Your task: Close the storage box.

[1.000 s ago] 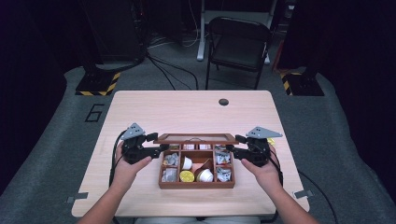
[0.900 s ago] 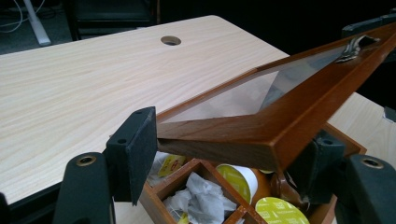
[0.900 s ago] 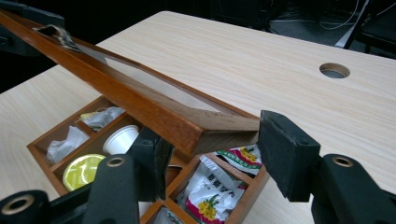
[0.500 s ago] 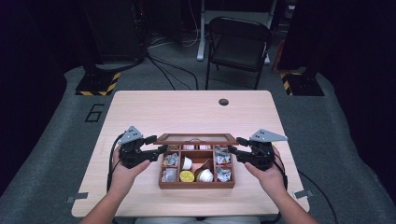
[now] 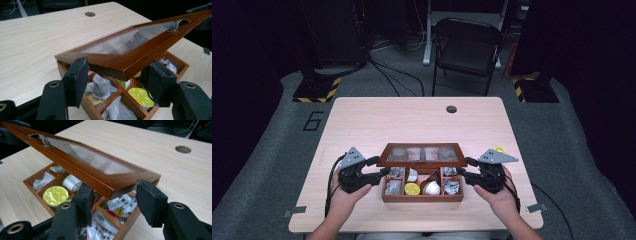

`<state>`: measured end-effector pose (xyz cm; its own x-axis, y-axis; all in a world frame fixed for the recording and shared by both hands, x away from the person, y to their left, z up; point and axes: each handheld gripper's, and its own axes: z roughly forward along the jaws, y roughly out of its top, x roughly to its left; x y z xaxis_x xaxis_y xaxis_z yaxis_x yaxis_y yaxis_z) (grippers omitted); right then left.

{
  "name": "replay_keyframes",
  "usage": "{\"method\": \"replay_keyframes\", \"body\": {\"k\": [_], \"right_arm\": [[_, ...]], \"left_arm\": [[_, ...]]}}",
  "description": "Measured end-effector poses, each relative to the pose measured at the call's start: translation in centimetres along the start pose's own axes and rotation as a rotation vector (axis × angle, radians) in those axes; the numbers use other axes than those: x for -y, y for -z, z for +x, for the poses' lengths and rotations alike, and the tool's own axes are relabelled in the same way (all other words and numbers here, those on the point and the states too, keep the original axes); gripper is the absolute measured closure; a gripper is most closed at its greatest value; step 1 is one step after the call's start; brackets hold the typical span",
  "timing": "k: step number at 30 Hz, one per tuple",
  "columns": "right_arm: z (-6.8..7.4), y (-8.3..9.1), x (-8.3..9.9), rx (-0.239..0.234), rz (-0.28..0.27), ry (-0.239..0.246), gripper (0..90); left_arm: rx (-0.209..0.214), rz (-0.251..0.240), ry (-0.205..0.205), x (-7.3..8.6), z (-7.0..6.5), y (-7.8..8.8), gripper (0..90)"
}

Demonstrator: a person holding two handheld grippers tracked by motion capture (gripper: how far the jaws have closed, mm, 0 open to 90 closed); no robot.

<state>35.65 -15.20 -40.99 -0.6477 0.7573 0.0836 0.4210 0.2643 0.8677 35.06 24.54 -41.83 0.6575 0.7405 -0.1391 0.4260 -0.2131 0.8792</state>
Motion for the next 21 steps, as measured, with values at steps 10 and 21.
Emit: {"method": "replay_keyframes", "body": {"k": [10, 21], "right_arm": [[0.5, 0.2, 2.3, -0.024, 0.008, -0.030, 49.4], [0.8, -0.1, 4.1, -0.030, 0.016, -0.024, 48.4]], "left_arm": [[0.007, 0.028, 0.018, 1.8, -0.4, 0.1, 39.2], [0.017, 0.032, 0.025, 3.6, -0.6, -0.3, 38.9]]}}
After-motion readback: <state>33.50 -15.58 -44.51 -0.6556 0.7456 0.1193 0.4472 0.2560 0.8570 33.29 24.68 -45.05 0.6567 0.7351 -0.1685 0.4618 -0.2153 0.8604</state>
